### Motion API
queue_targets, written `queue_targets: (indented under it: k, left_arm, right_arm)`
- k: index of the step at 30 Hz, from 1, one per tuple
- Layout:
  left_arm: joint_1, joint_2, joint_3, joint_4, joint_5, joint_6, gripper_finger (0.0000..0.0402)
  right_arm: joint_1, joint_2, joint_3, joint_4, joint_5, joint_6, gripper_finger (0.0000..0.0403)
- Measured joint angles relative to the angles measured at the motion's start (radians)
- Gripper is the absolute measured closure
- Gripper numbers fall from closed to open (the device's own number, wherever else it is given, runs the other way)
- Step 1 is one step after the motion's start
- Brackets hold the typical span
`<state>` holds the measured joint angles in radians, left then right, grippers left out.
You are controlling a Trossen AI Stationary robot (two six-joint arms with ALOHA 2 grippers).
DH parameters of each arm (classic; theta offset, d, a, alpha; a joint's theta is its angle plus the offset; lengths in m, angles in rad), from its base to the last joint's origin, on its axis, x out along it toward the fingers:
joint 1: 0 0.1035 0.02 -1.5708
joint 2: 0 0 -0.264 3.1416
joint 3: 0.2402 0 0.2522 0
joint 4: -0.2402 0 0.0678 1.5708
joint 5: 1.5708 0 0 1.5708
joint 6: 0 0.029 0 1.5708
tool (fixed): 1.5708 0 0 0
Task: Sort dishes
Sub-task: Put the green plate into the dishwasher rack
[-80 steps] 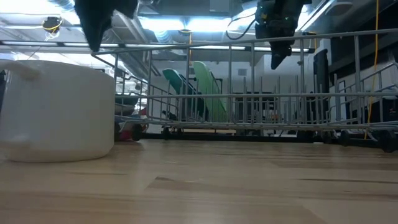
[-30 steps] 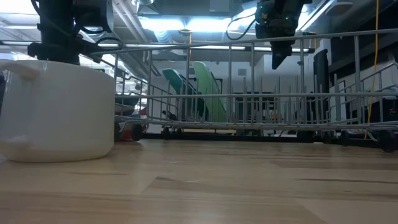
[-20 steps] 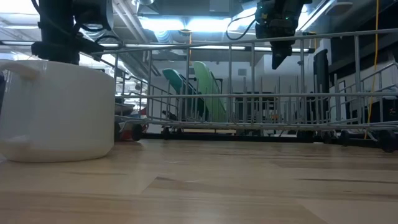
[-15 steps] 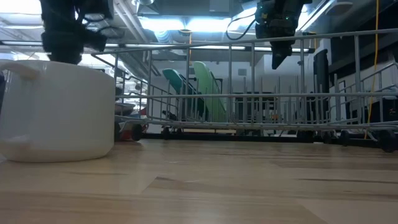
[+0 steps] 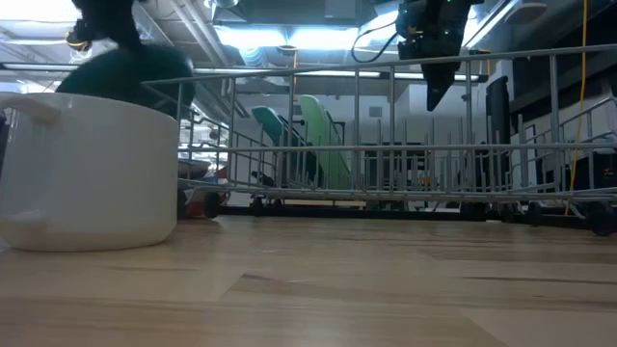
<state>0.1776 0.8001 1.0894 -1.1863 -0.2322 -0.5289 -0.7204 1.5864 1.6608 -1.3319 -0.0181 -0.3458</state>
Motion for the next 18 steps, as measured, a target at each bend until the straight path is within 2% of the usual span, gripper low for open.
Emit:
queue_targets:
  k: [6, 11, 18]
  left_arm:
    - [0.0, -0.047, 0.074, 0.131, 0.006, -0.001, 0.0401]
    - [0.0, -0.053, 0.078, 0.332, 0.103, -0.003, 0.0401]
    - [-0.002, 0.01, 0.078, 0.535, 0.248, -0.073, 0.0401]
  right_arm:
    - [0.0, 0.0, 0.0, 0.0, 0.01, -0.003, 0.0338]
    - [0.0, -0.001, 0.001, 0.0, 0.011, -0.036, 0.0338]
    - [-0.049, -0.001, 0.001, 0.0, 0.038, -0.092, 0.0338]
